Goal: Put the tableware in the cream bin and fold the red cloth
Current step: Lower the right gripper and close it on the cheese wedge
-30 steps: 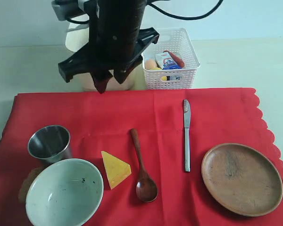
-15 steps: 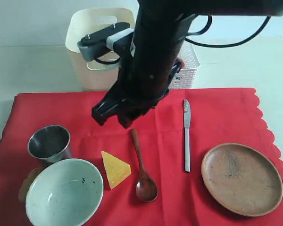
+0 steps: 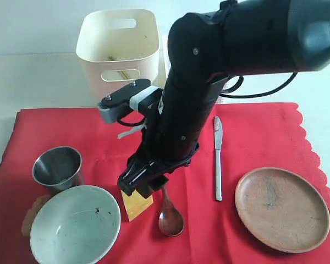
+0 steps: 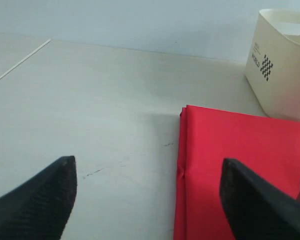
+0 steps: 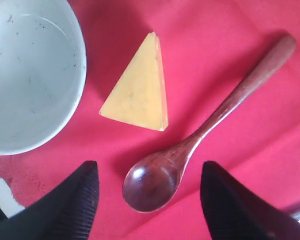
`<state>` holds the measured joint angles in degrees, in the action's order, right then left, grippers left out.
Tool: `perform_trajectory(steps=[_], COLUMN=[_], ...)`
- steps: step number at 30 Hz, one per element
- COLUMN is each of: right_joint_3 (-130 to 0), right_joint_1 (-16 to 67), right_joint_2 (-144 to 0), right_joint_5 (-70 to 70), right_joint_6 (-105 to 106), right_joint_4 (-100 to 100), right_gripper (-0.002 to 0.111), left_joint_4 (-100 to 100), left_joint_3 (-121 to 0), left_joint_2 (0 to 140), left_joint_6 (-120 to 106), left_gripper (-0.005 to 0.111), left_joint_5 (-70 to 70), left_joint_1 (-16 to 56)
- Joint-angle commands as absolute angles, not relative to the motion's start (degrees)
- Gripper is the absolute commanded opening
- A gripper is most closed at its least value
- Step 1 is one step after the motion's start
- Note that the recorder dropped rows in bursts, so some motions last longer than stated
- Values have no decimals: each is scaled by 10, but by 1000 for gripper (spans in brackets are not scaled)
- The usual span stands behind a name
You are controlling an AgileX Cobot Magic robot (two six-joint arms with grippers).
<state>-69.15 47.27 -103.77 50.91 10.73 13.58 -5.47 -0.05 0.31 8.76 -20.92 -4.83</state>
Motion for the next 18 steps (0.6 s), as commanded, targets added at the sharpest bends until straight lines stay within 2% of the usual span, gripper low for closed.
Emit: perform_trajectory(steps=[1,10,18], right_joint_3=[-689,-689,-689], right_joint_1=[473,473,473], right_joint_2=[-1064,-1100,-1101], right_joint_5=[488,481,469], right_joint_6=[143,165,165], right_joint_4=[155,171,179], right_gripper=[63,68,68], left_joint_4=[-53,-53,-53], left_joint_3=[0,0,0], left_joint_2=[0,0,0], left_joint_6=[90,90,90], left_gripper=[75,75,75], left_joint_5=[-203,-203,-203], left_joint_1=[-47,-47,-47])
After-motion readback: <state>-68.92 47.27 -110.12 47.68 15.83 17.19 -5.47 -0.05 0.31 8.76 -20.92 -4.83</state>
